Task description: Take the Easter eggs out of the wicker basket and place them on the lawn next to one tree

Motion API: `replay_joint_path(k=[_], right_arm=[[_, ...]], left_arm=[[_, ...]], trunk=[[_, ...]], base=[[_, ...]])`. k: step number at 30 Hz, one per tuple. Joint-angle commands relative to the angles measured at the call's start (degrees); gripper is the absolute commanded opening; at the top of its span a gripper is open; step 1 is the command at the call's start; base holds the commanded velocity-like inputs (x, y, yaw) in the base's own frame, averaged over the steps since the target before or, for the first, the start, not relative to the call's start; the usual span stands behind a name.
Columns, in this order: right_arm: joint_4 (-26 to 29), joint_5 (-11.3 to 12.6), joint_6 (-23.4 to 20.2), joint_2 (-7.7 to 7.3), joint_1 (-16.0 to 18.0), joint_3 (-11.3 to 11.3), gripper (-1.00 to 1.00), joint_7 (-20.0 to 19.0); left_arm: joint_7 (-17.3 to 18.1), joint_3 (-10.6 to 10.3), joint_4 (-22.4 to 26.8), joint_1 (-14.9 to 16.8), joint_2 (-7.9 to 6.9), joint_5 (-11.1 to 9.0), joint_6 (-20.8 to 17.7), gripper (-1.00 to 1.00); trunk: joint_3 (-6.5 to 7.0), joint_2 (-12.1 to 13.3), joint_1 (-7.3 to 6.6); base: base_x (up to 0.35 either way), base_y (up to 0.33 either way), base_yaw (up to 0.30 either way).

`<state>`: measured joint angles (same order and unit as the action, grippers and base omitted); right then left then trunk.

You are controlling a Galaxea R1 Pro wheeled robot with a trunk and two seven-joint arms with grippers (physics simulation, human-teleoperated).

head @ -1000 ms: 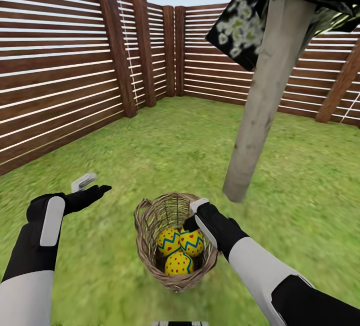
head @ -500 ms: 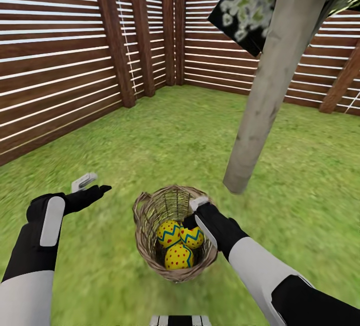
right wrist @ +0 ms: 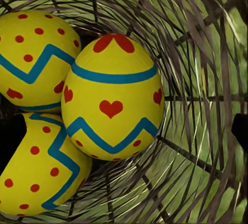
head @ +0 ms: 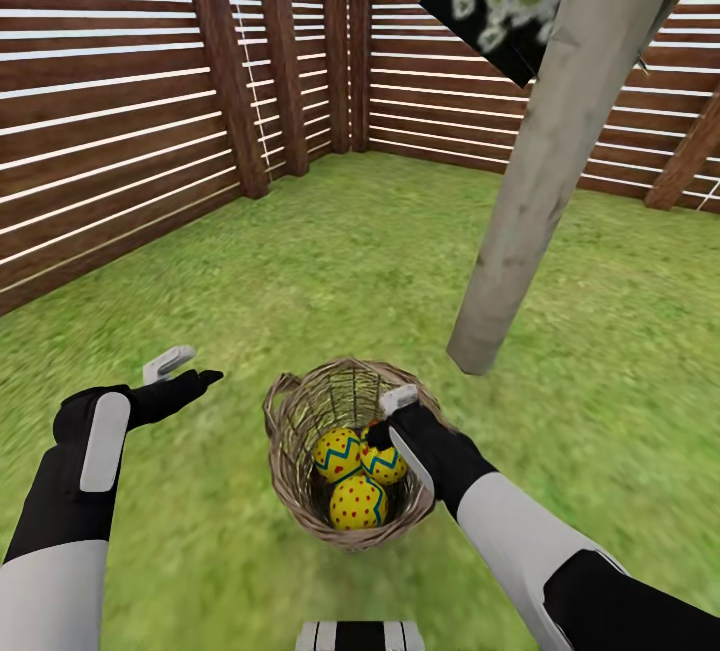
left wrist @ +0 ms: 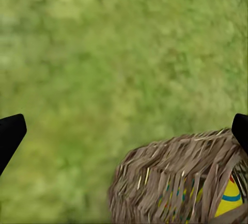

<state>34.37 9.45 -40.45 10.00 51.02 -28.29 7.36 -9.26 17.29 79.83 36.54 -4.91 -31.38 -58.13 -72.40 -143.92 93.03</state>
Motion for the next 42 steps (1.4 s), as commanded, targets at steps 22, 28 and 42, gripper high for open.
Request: replay_joint_path(k=[22, 28, 42], right_arm=[[1.12, 0.64, 1.77, 0.00, 0.05, -0.20, 1.00, 1.87], [2.49, 0.57, 1.36, 0.00, 2.01, -0.36, 1.00, 1.96], [3.99, 0.78, 0.99, 0.00, 2.76, -0.27, 1.00, 2.21]], left_arm=[[-0.56, 0.03, 0.06, 0.02, -0.01, -0.57, -0.23, 1.00], [-0.22, 0.12, 1.25, -0.13, -0.35, -0.70, 0.35, 1.00], [-0.14, 0.24, 1.46, -0.06, -0.53, -0.70, 0.30, 1.00]], trunk=[[-2.48, -0.17, 0.27], [-2.48, -0.17, 0.28], [-2.48, -0.17, 0.28]], base=[[0.000, 0.000, 0.000], [-0.003, 0.005, 0.000], [-0.039, 0.065, 0.000]])
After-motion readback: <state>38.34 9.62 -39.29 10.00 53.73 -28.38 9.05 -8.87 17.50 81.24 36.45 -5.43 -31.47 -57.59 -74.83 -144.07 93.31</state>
